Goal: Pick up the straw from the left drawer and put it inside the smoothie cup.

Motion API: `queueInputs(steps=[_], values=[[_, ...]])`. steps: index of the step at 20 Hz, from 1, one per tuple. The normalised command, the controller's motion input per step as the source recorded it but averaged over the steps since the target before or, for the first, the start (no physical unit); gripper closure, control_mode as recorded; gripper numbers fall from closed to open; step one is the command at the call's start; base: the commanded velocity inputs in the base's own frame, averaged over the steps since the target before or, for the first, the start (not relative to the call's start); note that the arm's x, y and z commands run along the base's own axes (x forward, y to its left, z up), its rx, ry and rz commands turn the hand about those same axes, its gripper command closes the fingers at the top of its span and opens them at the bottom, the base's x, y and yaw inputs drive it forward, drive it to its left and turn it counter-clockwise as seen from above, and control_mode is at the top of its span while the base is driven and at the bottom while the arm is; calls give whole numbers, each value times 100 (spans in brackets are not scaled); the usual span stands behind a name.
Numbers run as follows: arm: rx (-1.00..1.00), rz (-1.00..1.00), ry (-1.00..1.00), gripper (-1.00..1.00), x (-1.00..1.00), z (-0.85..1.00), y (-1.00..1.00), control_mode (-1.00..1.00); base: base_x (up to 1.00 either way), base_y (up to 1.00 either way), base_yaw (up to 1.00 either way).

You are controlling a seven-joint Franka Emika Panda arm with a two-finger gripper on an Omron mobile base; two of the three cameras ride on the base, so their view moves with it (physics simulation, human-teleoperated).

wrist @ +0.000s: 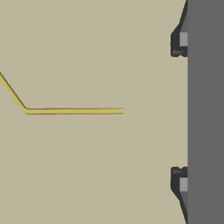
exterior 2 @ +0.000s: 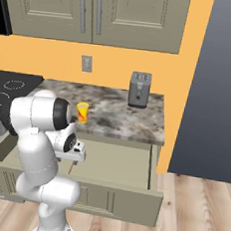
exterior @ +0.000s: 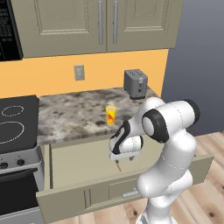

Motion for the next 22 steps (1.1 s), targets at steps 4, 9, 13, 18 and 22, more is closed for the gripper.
queueInputs(steps=[4, 9, 13, 18, 22], values=[[0, 0, -7, -100, 13, -18, 3, -100, 0, 0, 0], [0, 0, -7, -100, 14, -18, 7, -100, 0, 0, 0], [0, 0, -3, -100, 19, -17, 11, -100, 0, 0, 0], [0, 0, 0, -100, 20, -17, 14, -100, 0, 0, 0], [0, 0, 0, -100, 22, -17, 16, -100, 0, 0, 0]])
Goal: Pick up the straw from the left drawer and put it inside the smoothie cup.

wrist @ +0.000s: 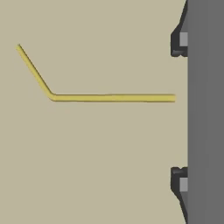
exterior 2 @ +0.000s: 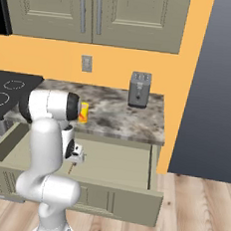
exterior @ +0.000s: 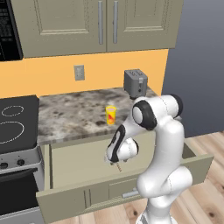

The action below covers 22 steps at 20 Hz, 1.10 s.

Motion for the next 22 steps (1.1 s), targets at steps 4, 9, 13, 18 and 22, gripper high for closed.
queueInputs(steps=[4, 9, 13, 18, 22], values=[[0, 0, 0, -100, 24, -9, 14, -100, 0, 0, 0], [0, 0, 0, -100, 30, -7, 7, -100, 0, 0, 0], [0, 0, 0, -100, 26, -12, 0, -100, 0, 0, 0], [0, 0, 0, -100, 21, -15, 0, -100, 0, 0, 0], [0, 0, 0, -100, 18, -20, 0, -100, 0, 0, 0]])
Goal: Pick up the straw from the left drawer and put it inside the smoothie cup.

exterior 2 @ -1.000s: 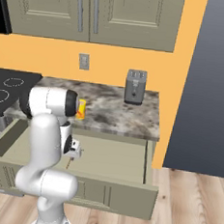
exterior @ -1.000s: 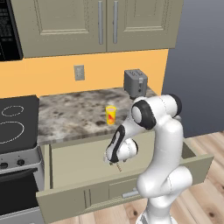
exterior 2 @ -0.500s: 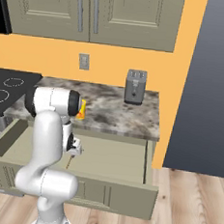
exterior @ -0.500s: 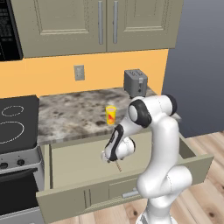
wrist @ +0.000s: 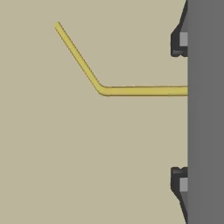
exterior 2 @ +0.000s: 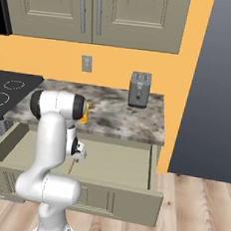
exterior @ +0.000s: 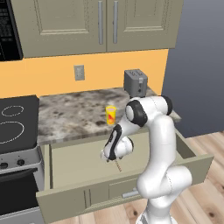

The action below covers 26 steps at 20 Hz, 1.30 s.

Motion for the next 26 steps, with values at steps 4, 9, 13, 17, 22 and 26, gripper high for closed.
queueInputs(steps=[4, 9, 13, 17, 22, 26], values=[[0, 0, 0, -100, 16, -30, 0, -100, 0, 0, 0], [0, 0, 0, -100, 13, -41, 0, -100, 0, 0, 0], [0, 0, 0, -100, 4, -51, 0, -100, 0, 0, 0], [0, 0, 0, 100, 0, -53, 0, -100, 0, 0, 0], [0, 0, 0, 100, -36, -45, -21, -100, 0, 0, 0], [0, 0, 2, 100, -66, -41, -42, -100, 0, 0, 0]])
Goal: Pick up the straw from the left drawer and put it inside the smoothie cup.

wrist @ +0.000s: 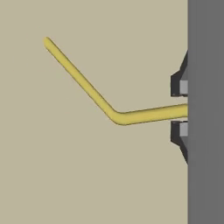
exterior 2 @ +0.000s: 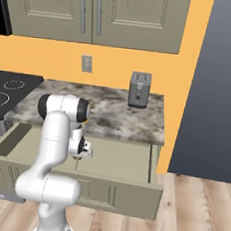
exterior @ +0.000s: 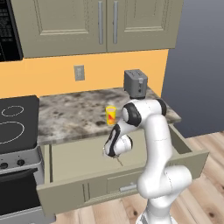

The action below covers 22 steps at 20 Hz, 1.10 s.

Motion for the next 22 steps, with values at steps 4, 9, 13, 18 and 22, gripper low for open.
queueInputs(steps=[4, 9, 13, 18, 22], values=[[0, 0, 0, 100, -62, -34, -42, -100, 0, 0, 0], [0, 0, 0, 100, -6, -5, -9, -100, 0, 0, 0], [0, 0, 0, 100, 0, -2, 0, -100, 0, 0, 0], [0, 1, 0, 100, -14, 31, 0, -100, 0, 0, 0], [0, 2, 0, 100, -8, 90, 0, -100, 0, 0, 0]])
